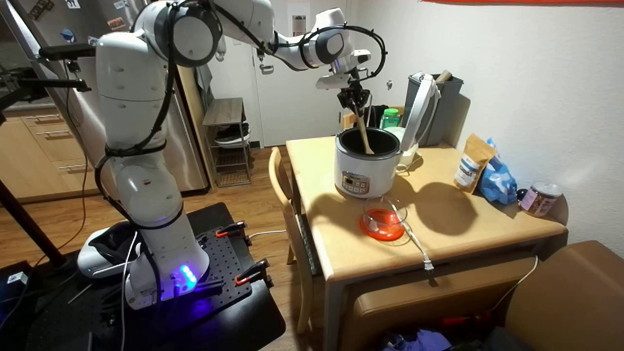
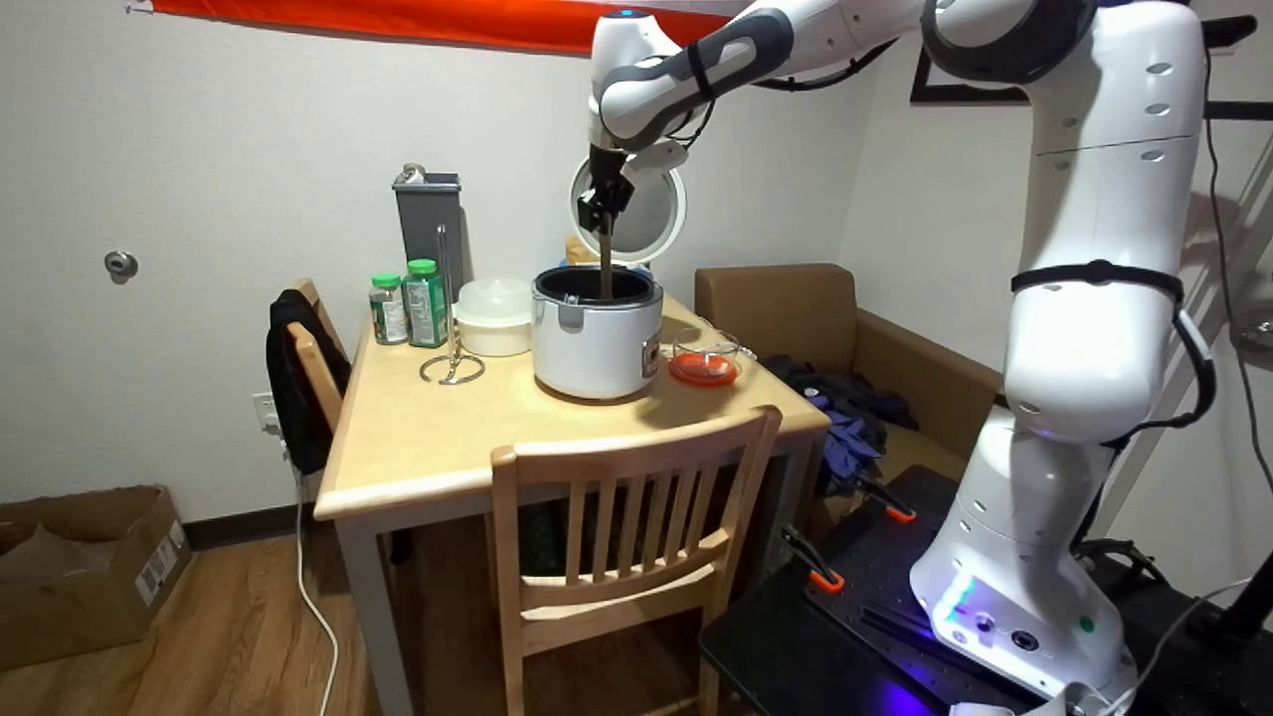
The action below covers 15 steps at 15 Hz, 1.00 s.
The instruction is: Use the wooden spoon to stir the contents of the pot
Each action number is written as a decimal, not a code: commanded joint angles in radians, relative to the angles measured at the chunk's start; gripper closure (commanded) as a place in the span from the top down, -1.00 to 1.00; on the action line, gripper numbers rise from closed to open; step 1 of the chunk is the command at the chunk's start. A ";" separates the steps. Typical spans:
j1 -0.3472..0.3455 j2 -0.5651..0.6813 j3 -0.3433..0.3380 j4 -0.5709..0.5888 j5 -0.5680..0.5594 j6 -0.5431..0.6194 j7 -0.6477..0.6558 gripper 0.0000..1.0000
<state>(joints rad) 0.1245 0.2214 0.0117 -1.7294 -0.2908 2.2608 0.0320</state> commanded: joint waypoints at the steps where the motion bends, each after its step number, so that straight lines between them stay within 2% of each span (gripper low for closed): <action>1: 0.015 -0.069 0.037 -0.095 0.012 0.015 0.028 -0.92; 7: 0.035 -0.052 0.076 -0.050 0.002 0.019 0.020 -0.92; 15: 0.023 0.029 0.063 0.034 0.004 0.053 0.015 -0.92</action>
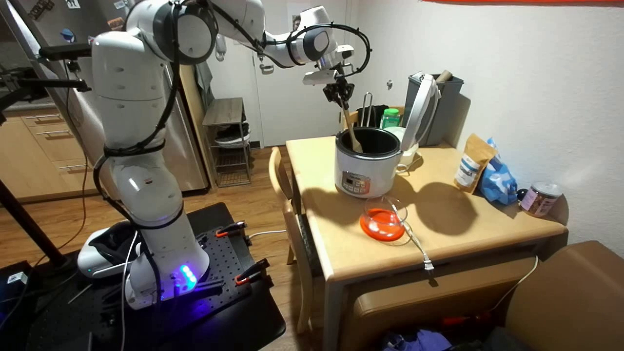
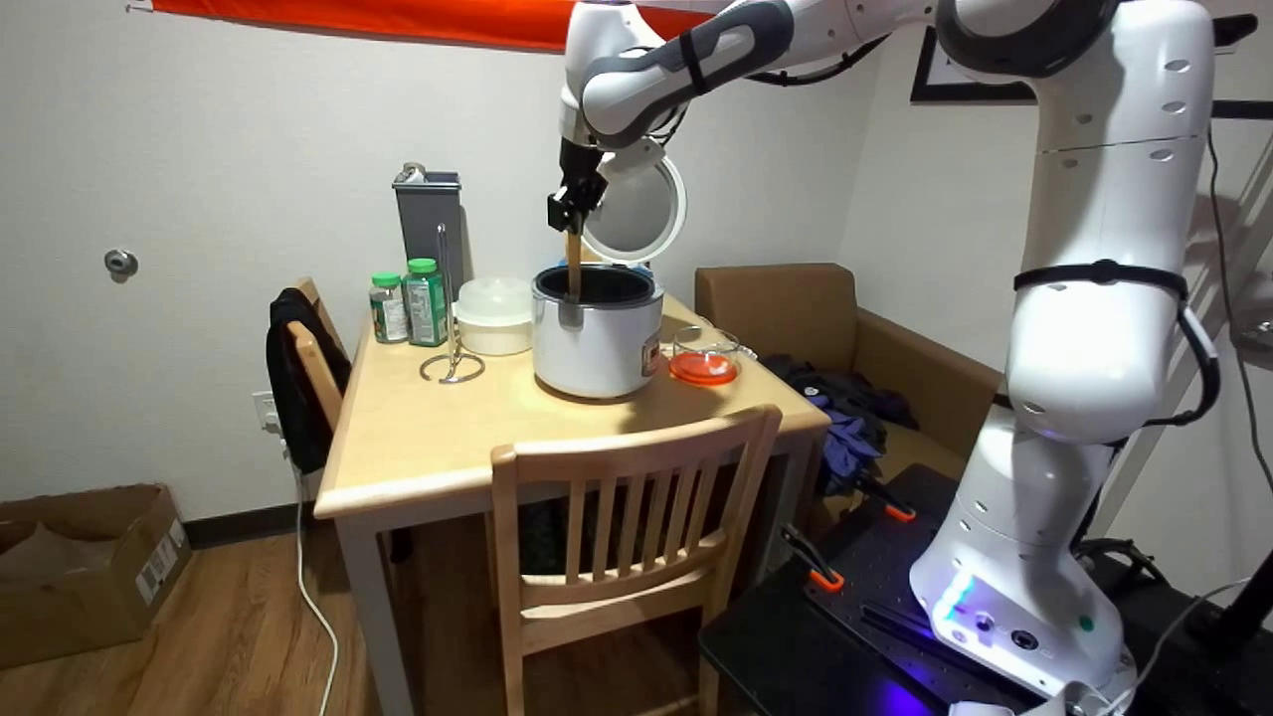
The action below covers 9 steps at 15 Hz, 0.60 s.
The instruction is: Use the wooden spoon to stir the contents of the pot
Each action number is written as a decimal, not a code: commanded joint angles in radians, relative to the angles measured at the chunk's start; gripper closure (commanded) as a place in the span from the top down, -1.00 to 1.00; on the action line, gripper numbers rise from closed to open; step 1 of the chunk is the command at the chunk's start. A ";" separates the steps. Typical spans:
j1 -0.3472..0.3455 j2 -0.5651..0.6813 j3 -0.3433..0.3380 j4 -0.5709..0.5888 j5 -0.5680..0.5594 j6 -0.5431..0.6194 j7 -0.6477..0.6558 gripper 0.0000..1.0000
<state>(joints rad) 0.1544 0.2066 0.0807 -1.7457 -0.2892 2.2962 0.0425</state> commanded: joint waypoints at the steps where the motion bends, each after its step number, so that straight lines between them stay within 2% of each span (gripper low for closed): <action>1: -0.010 0.057 -0.010 0.063 0.005 0.022 0.005 -0.92; 9: -0.038 0.096 -0.048 0.121 0.022 0.038 0.015 -0.92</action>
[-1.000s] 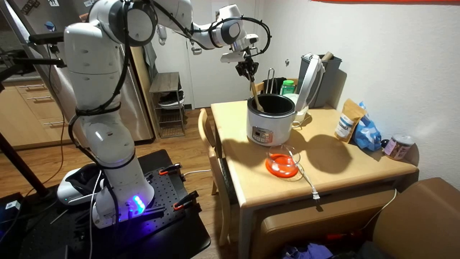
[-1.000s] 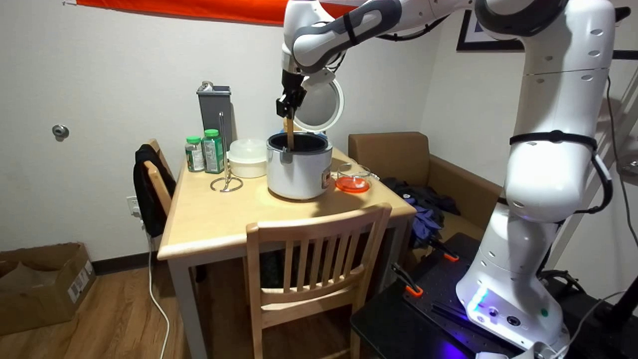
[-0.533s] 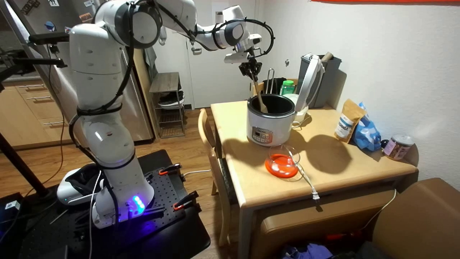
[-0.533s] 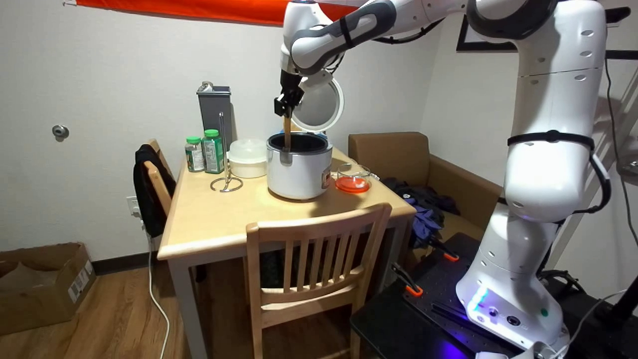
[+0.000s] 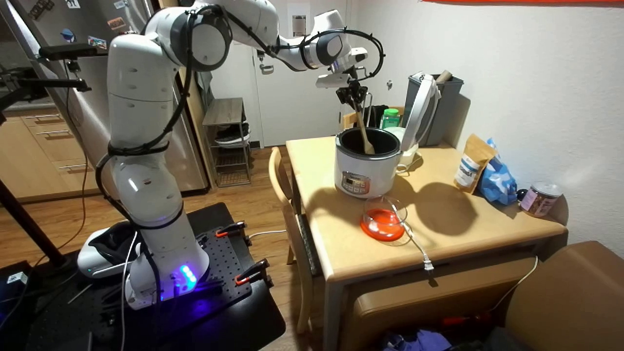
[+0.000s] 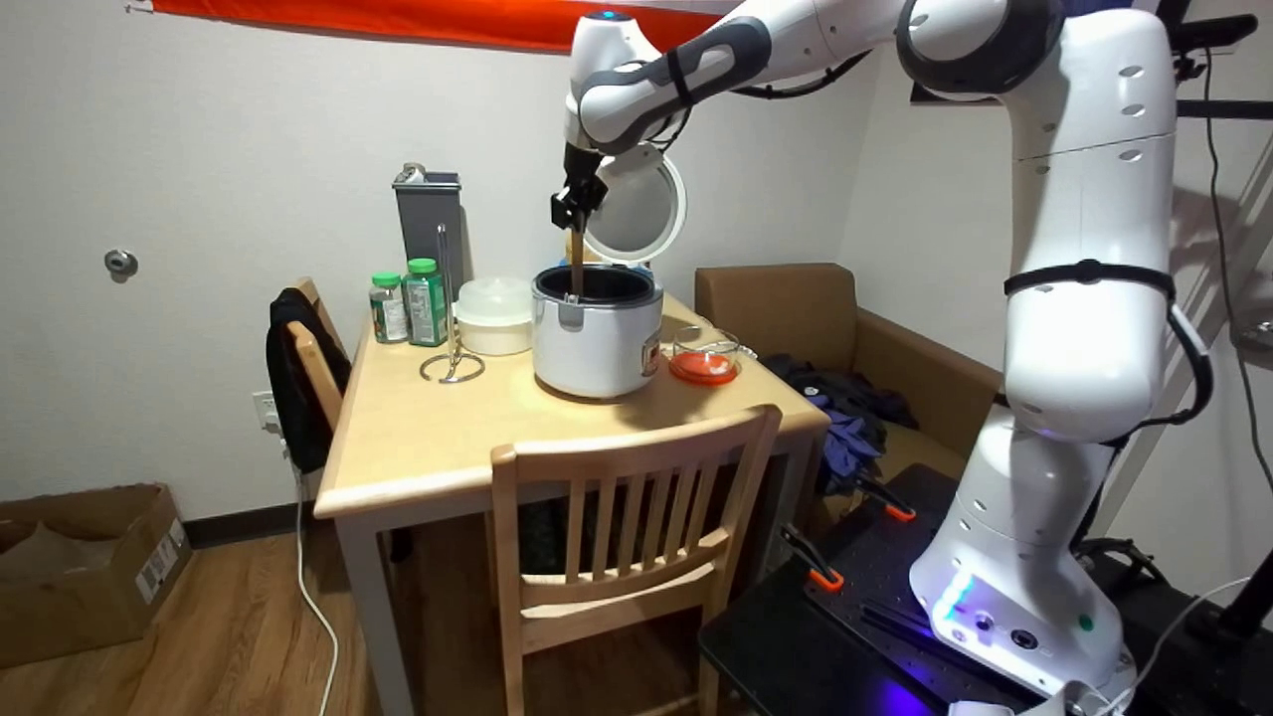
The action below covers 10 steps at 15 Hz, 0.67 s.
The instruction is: Use the wooden spoon to stir the contents of the pot
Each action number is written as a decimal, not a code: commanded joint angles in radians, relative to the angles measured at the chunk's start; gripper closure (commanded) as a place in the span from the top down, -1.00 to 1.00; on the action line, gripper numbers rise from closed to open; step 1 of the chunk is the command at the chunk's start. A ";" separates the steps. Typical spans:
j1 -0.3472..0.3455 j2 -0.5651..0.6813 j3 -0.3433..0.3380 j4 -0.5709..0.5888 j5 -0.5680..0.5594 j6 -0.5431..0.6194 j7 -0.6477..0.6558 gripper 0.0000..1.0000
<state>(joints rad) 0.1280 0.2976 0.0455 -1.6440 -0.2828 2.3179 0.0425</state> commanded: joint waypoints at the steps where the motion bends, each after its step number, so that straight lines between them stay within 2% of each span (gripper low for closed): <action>1: -0.015 -0.003 -0.021 0.011 0.009 0.019 0.020 -0.92; 10: -0.030 -0.102 -0.052 -0.108 -0.022 -0.050 0.018 -0.92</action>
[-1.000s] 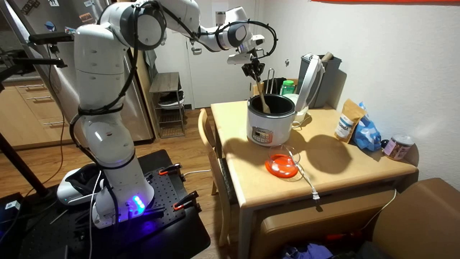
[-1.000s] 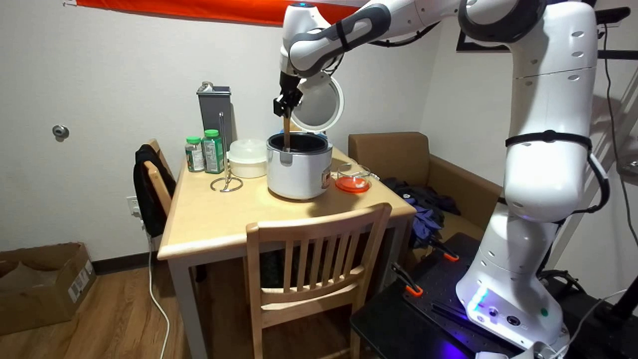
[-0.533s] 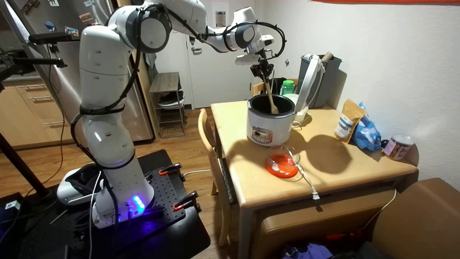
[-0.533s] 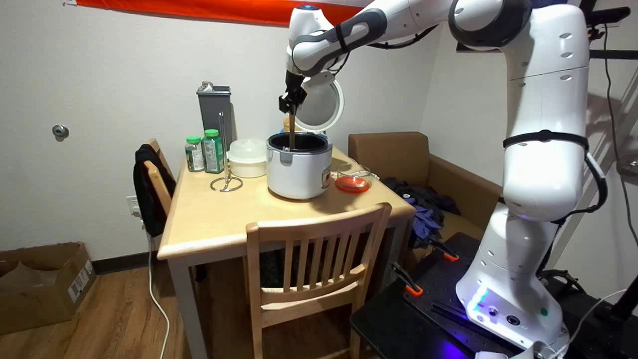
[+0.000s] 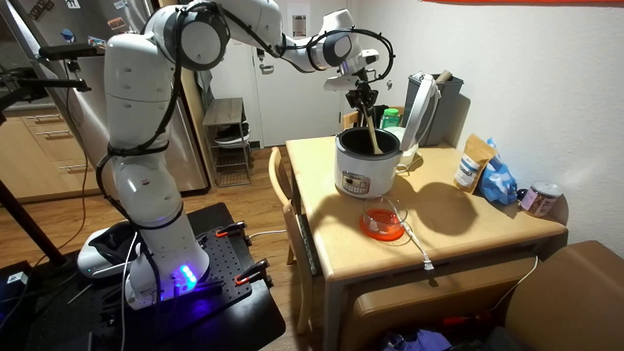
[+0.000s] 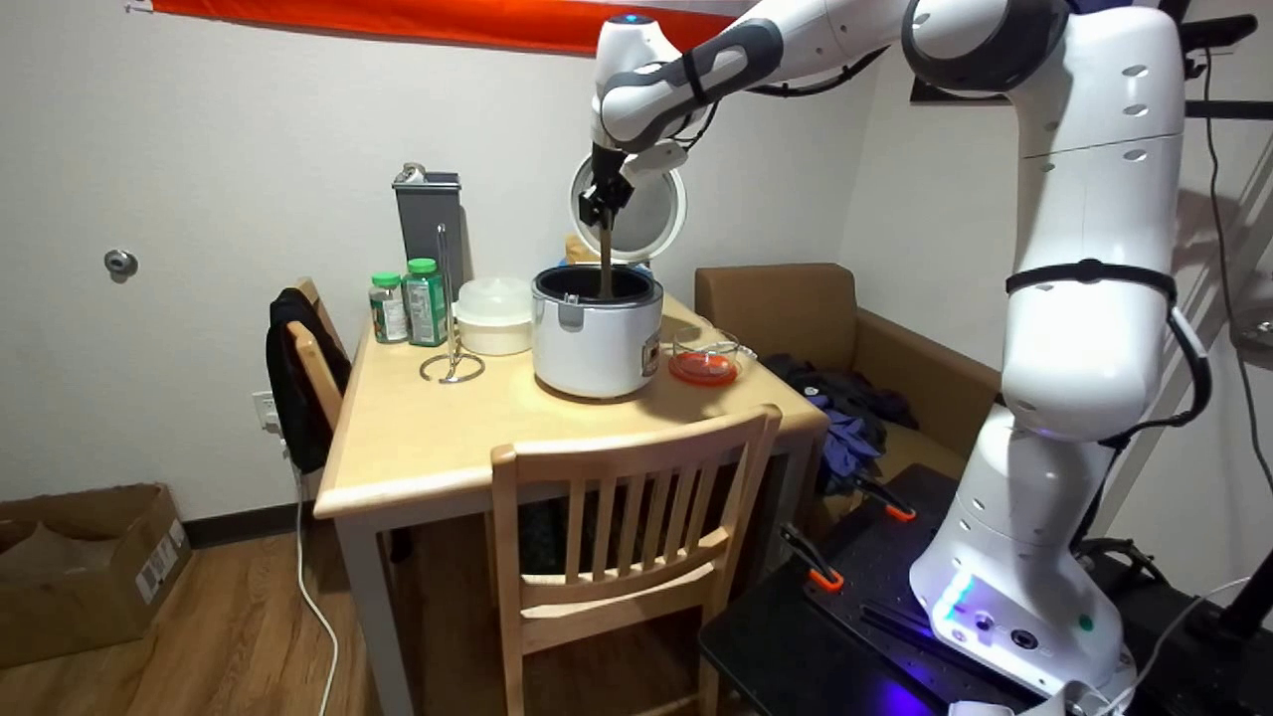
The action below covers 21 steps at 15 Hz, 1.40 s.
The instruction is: Use the wooden spoon to stir the contents of the pot
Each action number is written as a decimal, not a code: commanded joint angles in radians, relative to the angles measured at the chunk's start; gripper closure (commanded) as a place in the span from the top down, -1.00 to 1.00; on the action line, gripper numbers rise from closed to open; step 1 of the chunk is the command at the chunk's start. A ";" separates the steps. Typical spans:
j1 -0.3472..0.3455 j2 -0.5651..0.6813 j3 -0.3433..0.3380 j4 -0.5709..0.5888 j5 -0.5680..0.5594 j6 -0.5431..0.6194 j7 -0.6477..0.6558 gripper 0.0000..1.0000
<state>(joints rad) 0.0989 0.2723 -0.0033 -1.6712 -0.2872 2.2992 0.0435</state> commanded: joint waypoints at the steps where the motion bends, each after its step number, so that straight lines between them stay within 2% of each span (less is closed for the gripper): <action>1: -0.002 -0.090 -0.003 -0.095 -0.019 -0.041 0.016 -0.92; 11: -0.001 -0.240 0.029 -0.240 -0.023 -0.102 0.013 -0.92; 17: 0.014 -0.210 0.077 -0.224 -0.002 -0.101 0.003 -0.92; 21: 0.018 -0.146 0.094 -0.191 0.064 -0.087 -0.022 -0.92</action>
<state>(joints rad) 0.1167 0.0853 0.0809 -1.8910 -0.2605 2.2147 0.0417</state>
